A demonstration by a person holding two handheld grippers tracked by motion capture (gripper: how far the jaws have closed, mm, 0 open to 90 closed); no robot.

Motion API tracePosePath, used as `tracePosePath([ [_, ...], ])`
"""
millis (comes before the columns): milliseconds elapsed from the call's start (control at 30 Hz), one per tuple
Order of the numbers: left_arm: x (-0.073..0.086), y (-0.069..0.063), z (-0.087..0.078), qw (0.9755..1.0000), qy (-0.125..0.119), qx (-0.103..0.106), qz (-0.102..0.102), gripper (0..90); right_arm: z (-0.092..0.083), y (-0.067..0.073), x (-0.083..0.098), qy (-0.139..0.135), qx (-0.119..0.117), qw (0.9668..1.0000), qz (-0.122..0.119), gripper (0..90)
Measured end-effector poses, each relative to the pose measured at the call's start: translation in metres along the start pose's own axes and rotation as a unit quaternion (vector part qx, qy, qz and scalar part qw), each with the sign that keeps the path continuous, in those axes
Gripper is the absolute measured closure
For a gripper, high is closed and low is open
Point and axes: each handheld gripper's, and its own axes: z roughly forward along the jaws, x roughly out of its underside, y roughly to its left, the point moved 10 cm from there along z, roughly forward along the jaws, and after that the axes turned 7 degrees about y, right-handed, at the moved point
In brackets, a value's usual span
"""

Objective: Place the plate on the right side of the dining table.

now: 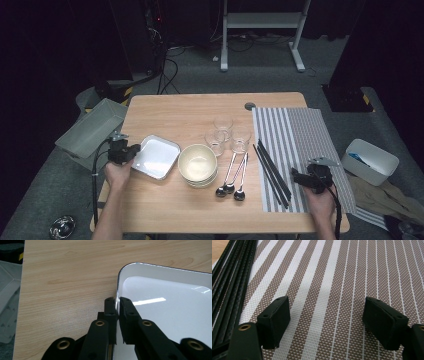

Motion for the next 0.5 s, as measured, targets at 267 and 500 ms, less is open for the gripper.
tracePosePath([
  [267, -0.0002, 0.0019, -0.0003, 0.9998, -0.002, 0.017, -0.013, 85.3, 0.0000, 0.0000, 0.0000, 0.000, 0.000, 1.0000, 0.000, 22.1],
  [500, -0.0001, 0.0027, -0.0007, 0.9995, -0.002, 0.026, -0.019, 85.5, 0.0000, 0.0000, 0.0000, 0.000, 0.000, 1.0000, 0.000, 22.0],
])
